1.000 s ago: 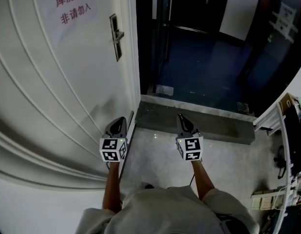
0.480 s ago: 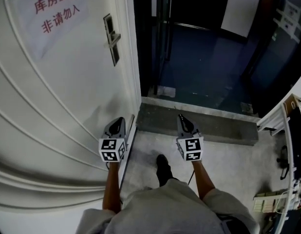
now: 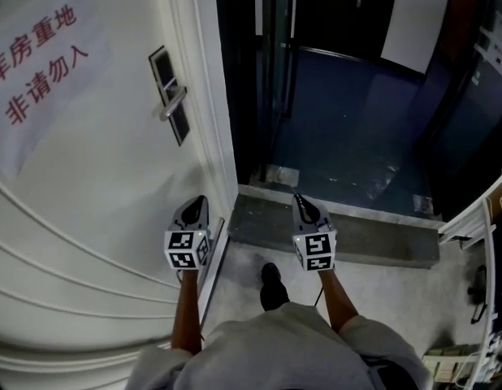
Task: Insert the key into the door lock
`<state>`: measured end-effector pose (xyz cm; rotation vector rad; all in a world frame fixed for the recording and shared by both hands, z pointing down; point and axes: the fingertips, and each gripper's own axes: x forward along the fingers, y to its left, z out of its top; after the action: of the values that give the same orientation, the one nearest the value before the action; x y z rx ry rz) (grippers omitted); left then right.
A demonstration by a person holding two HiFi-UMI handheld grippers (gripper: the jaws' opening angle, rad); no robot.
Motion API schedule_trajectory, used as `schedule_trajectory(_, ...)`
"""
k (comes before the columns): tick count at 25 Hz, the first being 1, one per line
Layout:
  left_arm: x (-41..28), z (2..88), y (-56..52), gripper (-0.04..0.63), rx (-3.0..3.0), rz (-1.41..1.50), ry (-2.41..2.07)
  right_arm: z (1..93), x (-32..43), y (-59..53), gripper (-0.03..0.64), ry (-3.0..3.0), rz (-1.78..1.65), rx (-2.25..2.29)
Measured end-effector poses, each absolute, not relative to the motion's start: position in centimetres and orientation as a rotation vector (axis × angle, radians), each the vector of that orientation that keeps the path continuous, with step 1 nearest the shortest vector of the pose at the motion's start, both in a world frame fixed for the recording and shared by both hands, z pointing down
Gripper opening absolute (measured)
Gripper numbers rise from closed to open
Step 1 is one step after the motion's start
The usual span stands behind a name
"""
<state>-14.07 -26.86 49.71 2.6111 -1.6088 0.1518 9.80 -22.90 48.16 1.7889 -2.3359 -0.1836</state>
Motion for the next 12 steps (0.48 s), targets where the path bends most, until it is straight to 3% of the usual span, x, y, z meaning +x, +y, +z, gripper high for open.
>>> schedule_trajectory(12, -7.1, 45.2, -46.4, 0.017, 2.593, 0.145, -1.691, 44.3, 15.8, -44.2, 0.029, -2.426, -0.209, 1.71)
